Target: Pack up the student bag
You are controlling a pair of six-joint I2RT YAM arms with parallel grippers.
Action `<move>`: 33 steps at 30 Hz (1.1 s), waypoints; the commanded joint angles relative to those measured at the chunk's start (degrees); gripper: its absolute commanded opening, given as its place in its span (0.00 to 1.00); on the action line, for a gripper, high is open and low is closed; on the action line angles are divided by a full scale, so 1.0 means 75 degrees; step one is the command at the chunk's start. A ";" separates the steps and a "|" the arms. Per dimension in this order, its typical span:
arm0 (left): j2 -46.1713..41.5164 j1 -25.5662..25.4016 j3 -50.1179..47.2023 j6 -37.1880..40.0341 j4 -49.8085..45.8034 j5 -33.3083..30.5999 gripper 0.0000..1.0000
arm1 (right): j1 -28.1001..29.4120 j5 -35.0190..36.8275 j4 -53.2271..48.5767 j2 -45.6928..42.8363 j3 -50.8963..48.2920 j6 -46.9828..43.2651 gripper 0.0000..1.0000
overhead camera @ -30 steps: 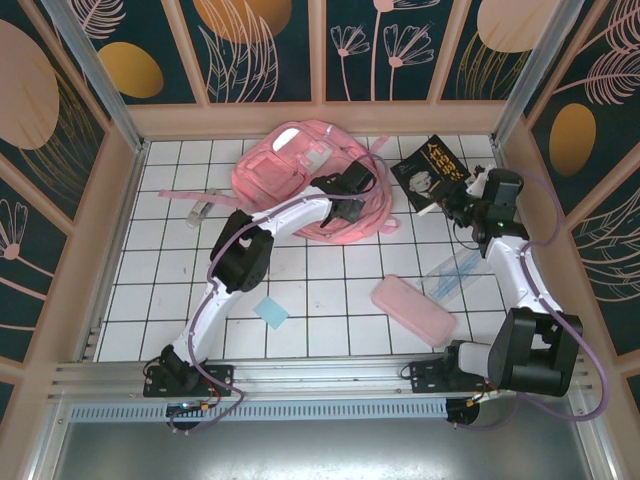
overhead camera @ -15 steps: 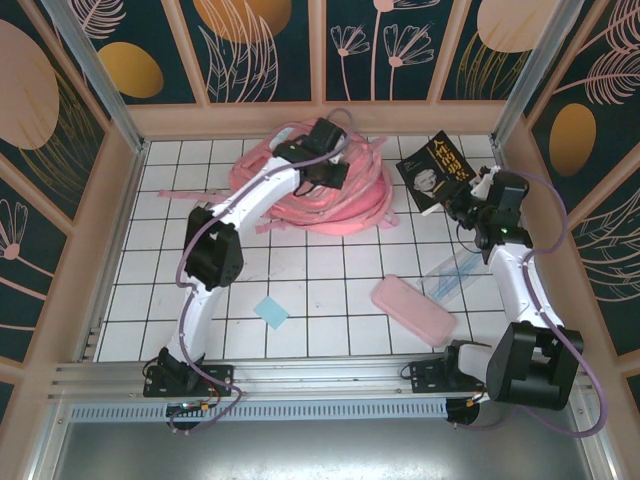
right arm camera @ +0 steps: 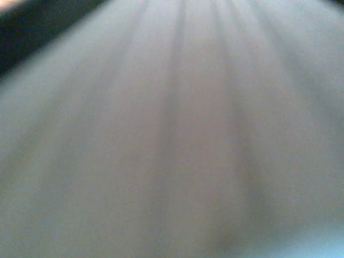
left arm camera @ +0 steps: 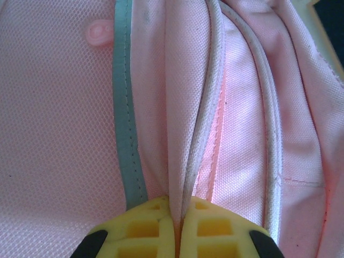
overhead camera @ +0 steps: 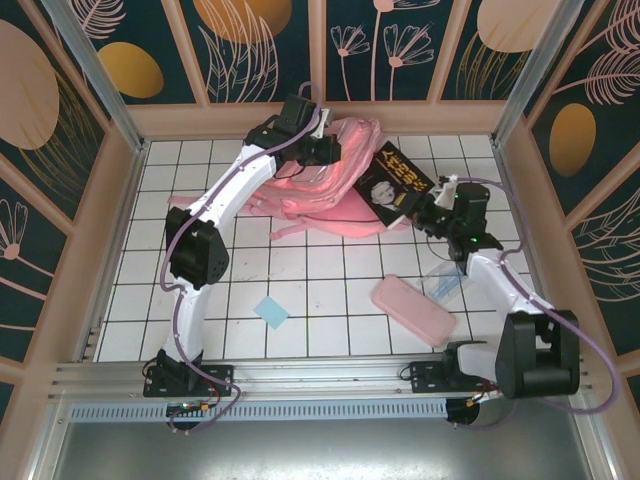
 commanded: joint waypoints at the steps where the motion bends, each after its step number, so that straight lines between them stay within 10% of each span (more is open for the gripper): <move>1: -0.0585 -0.0058 -0.0096 -0.0366 0.1309 0.0943 0.00 | 0.0428 -0.0438 0.2347 0.0887 0.0251 0.0565 0.00; 17: -0.1245 -0.0061 -0.1470 -0.1002 0.2405 0.1251 0.00 | 0.1515 -0.1603 0.3120 0.6042 0.3992 0.0871 0.00; 24: -0.1405 -0.0053 -0.1991 -0.1354 0.3002 0.0763 0.00 | 0.1246 -0.1030 0.2469 0.5944 0.3927 0.1033 0.50; 33: -0.0937 -0.0058 -0.2078 -0.1889 0.3733 0.0416 0.00 | 0.0554 0.0935 -0.1693 0.3509 0.3081 -0.0971 0.69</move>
